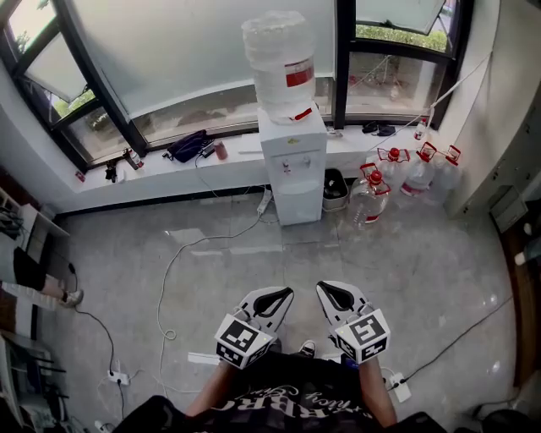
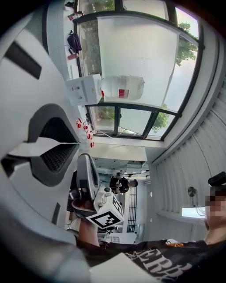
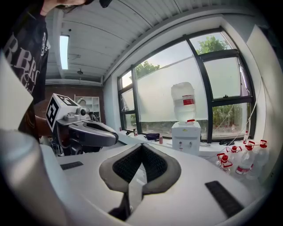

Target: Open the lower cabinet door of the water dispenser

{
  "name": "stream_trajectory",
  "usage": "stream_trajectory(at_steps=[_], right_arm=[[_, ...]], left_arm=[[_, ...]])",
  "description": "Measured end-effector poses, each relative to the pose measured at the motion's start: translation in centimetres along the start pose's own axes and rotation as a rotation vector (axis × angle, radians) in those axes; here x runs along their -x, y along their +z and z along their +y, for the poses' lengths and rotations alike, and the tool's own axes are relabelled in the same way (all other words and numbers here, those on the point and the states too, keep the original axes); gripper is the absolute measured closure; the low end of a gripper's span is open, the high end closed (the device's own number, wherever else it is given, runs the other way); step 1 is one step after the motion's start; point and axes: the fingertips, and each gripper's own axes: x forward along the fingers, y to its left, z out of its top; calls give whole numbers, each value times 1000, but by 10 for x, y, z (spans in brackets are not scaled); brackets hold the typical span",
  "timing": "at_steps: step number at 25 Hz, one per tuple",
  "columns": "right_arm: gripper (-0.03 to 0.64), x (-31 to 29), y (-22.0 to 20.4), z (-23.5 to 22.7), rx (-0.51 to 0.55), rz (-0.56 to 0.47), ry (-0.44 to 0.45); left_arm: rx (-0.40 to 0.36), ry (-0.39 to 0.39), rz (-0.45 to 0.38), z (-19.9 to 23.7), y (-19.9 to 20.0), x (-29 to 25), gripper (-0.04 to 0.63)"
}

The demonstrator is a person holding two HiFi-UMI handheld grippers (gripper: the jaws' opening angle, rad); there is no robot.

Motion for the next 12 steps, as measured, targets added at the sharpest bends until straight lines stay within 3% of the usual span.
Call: stream_trajectory(at_steps=[12], right_arm=[[606, -9, -9, 5, -71, -27, 20]], left_arm=[[-29, 45, 43, 12, -9, 12, 578]])
